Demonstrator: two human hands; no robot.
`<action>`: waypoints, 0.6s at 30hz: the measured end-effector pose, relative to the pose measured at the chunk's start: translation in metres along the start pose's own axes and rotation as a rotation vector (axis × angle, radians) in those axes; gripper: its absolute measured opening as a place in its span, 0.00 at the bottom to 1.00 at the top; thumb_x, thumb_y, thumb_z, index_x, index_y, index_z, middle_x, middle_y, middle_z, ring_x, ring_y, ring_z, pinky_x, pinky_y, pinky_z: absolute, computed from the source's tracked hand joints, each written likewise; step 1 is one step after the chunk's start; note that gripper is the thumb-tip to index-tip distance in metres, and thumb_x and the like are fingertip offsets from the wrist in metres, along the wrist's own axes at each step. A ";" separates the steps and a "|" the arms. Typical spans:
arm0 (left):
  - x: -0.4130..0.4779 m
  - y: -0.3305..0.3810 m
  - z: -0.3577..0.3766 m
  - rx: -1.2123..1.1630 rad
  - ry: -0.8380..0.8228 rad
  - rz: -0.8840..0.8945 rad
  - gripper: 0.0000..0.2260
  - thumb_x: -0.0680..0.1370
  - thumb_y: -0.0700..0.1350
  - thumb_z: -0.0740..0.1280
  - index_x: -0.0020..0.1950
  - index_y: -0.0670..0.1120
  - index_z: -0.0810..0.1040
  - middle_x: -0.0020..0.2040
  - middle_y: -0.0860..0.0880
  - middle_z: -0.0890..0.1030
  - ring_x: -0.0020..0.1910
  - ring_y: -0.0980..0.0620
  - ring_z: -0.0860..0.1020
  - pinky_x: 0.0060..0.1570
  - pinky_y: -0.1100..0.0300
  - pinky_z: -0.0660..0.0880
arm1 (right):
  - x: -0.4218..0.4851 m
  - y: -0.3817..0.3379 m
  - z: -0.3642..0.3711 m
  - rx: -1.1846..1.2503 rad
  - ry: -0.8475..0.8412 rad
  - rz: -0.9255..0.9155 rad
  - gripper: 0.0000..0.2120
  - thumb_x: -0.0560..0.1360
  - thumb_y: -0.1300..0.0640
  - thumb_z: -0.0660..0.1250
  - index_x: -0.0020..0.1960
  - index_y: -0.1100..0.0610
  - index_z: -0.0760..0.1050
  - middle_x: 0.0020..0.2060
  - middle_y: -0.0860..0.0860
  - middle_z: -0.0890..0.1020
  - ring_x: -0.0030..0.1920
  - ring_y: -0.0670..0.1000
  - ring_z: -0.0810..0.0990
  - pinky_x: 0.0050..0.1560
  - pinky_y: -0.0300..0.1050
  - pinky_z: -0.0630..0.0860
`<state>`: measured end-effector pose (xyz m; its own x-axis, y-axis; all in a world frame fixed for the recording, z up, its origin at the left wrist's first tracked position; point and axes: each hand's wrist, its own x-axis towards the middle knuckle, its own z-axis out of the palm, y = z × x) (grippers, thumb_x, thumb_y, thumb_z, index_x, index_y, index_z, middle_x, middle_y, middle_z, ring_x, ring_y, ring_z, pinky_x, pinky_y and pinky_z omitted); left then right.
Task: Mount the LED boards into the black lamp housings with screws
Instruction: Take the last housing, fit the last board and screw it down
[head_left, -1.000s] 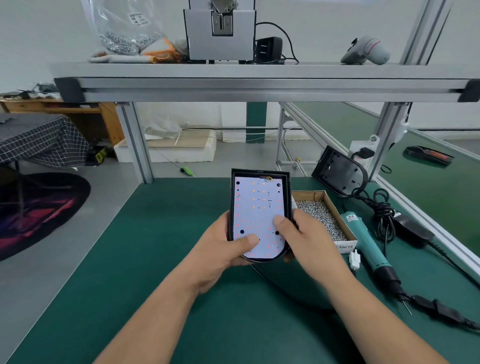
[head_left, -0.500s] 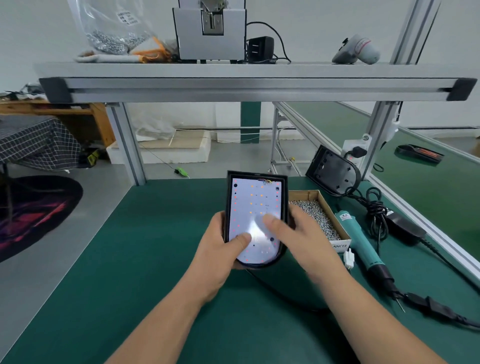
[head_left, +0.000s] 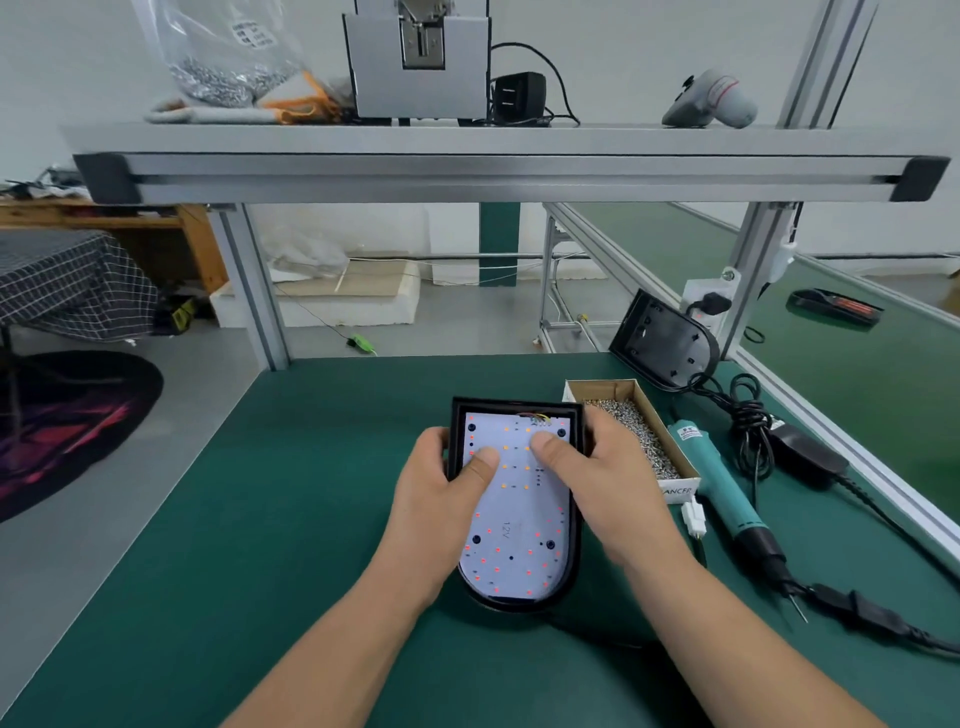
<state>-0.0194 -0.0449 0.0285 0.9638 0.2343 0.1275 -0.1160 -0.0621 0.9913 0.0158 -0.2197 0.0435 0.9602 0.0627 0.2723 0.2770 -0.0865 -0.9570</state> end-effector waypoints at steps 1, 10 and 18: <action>0.000 0.000 0.000 -0.017 -0.016 -0.004 0.14 0.75 0.56 0.71 0.59 0.55 0.78 0.52 0.57 0.86 0.52 0.53 0.85 0.54 0.49 0.83 | 0.000 0.000 0.000 0.000 -0.002 0.002 0.07 0.77 0.54 0.72 0.55 0.49 0.81 0.50 0.43 0.88 0.51 0.46 0.87 0.53 0.48 0.80; 0.005 0.014 -0.013 -0.527 -0.055 -0.200 0.16 0.79 0.48 0.72 0.65 0.46 0.82 0.63 0.41 0.85 0.59 0.39 0.85 0.59 0.40 0.82 | -0.004 -0.003 0.002 0.356 -0.142 -0.011 0.23 0.82 0.36 0.63 0.63 0.52 0.82 0.50 0.53 0.85 0.51 0.50 0.83 0.52 0.47 0.79; 0.002 0.022 -0.027 -0.852 -0.159 -0.348 0.23 0.85 0.52 0.61 0.41 0.44 0.90 0.36 0.46 0.84 0.28 0.50 0.83 0.27 0.62 0.79 | -0.016 0.007 0.015 -0.082 -0.474 0.037 0.17 0.83 0.62 0.68 0.72 0.56 0.75 0.54 0.47 0.87 0.58 0.44 0.83 0.64 0.40 0.75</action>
<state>-0.0266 -0.0196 0.0515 0.9916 -0.0335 -0.1246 0.1090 0.7342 0.6701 0.0014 -0.2066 0.0311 0.8521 0.5030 0.1444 0.2634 -0.1739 -0.9489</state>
